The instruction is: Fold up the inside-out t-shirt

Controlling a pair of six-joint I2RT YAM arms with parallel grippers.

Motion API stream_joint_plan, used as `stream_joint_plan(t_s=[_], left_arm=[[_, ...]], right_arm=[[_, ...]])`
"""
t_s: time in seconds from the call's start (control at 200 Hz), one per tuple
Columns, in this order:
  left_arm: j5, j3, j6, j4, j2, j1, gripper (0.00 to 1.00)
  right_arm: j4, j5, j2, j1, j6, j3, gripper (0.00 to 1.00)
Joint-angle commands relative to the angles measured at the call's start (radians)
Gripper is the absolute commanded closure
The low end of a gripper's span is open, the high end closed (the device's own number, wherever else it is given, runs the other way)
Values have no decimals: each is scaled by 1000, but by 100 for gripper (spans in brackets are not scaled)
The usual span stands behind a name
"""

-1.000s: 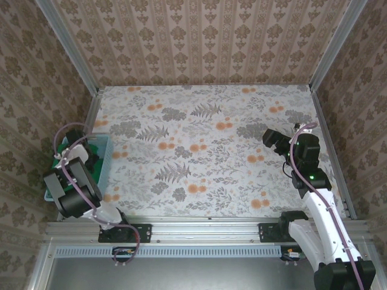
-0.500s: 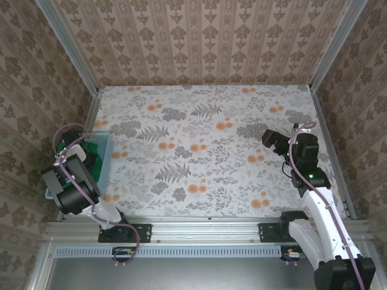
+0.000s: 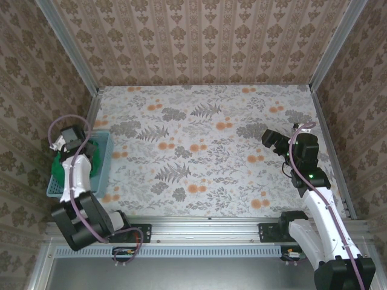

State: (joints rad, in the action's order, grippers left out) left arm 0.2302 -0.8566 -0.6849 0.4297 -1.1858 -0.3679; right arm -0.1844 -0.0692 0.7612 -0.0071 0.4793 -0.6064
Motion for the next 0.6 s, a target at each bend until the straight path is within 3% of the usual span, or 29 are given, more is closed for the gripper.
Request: stream_joint_plan(t_s=[0.0,0.145,0.26,0.375,0.595], left_arm=[[58,-95,35,43,104,61,100],[172,-251,149,39,205,238,100],[266,-428,267,29,199,417,100],[374,-609,415,-10,140,641,100],[420,-956,667,-65,-99,1095,100]], right_arm=[[-4,-23,-9,-5,13,7,0],[0,-25,-8,-4,15,8,0],[4,-27,-4,-4,16,8,0],[2,-29,11,-4,15,-3,0],[-40,-19,7,-4,24,-24,0]])
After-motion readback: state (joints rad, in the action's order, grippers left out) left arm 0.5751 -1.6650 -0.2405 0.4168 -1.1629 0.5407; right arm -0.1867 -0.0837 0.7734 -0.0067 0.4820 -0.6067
